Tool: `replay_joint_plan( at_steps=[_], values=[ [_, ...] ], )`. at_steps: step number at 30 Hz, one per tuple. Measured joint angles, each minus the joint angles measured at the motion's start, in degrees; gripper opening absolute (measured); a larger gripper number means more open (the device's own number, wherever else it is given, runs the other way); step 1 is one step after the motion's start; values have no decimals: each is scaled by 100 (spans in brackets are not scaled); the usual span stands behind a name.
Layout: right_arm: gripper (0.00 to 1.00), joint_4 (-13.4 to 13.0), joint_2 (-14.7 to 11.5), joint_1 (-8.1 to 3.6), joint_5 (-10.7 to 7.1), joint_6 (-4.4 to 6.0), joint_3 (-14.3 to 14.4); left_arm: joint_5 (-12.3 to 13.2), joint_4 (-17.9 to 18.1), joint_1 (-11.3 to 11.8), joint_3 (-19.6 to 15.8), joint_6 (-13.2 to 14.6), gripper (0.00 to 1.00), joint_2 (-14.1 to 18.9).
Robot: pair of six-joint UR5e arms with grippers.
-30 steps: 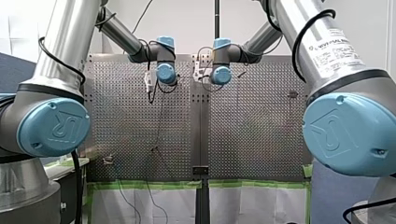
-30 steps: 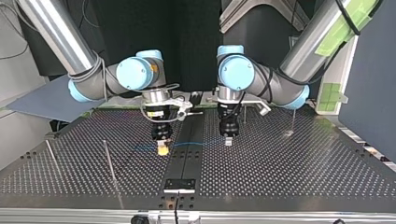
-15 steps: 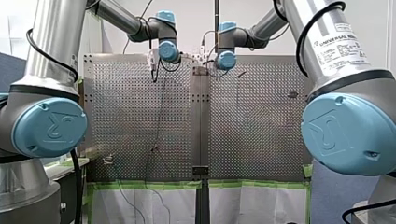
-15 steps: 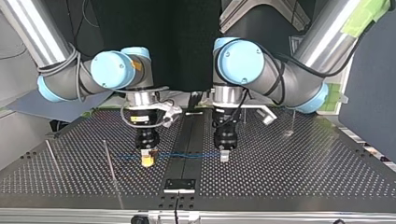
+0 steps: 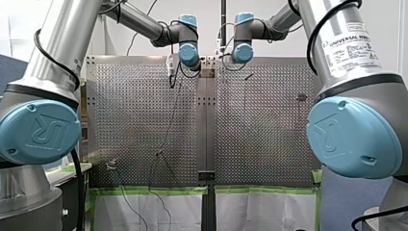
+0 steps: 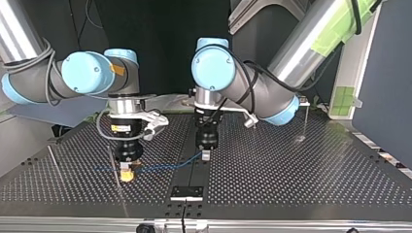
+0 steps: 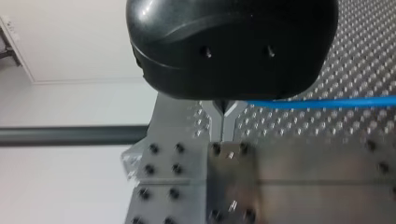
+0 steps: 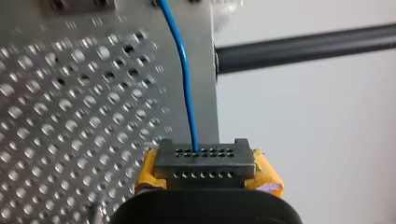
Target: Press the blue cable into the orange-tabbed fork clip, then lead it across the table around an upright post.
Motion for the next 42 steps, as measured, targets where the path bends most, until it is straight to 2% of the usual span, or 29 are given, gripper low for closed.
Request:
replay_joint_plan(
  at_steps=[14, 24, 30, 36, 42],
  values=[
    [0, 269, -55, -331, 85, -37, 1, -25, -155, -163, 779, -216, 0, -220],
    [0, 355, -77, -594, 89, -49, -1, 31, -534, -408, 1293, -326, 0, -675],
    [0, 455, -108, -748, 88, -59, 0, 79, -571, -480, 1646, -402, 0, -995],
    [0, 562, -244, -897, 79, -62, -1, 149, -693, -535, 1992, -484, 0, -1236],
    [0, 657, -318, -1038, -4, -62, 1, 209, -769, -610, 2298, -602, 0, -1419]
  ],
)
